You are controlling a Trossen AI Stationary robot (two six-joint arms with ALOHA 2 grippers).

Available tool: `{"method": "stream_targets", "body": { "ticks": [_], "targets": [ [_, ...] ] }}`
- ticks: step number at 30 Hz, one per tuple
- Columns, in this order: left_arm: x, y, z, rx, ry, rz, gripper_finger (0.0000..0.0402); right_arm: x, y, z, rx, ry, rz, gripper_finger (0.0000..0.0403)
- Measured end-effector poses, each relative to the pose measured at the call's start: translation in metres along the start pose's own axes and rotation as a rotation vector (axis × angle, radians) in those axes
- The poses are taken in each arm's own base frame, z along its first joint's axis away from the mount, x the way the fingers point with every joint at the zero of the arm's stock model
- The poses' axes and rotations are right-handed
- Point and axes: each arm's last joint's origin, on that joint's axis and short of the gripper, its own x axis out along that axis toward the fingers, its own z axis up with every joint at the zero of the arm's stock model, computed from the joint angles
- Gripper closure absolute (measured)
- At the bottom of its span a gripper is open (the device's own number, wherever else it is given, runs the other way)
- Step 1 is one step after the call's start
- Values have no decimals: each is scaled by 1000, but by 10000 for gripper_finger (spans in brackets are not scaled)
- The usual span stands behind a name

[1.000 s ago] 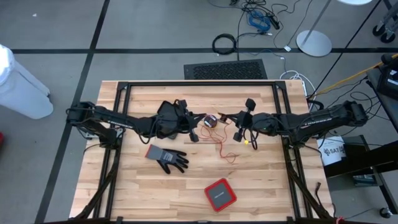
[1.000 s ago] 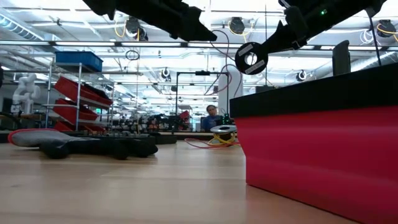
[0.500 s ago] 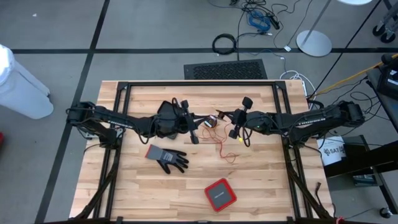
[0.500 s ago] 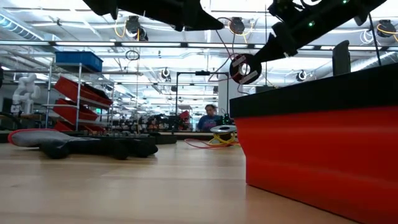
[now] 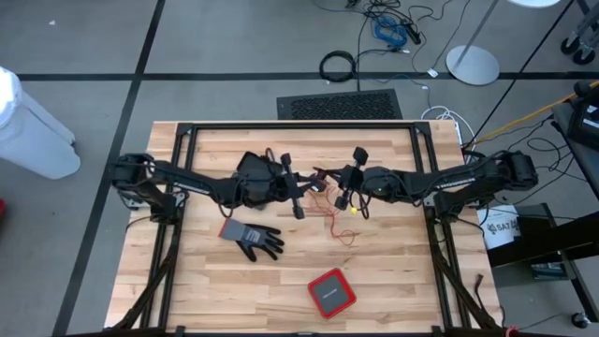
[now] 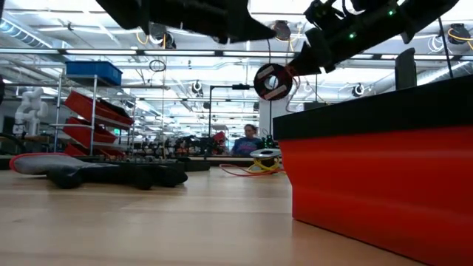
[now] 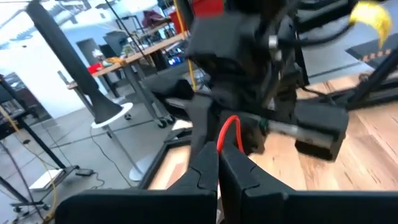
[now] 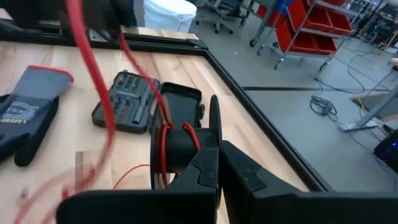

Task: Coil cords
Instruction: Coil the red wire onto the spool

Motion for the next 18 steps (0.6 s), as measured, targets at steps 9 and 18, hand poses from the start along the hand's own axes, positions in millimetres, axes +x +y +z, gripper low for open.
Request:
{"method": "stream_targets", "body": {
  "ticks": [9, 18],
  "targets": [
    [18, -12, -17, 39, 10, -99, 401, -3, -1, 8, 41, -64, 29, 403],
    [22, -16, -24, 44, -5, -102, 402, -7, -1, 14, 90, -110, 49, 403]
  ]
}}
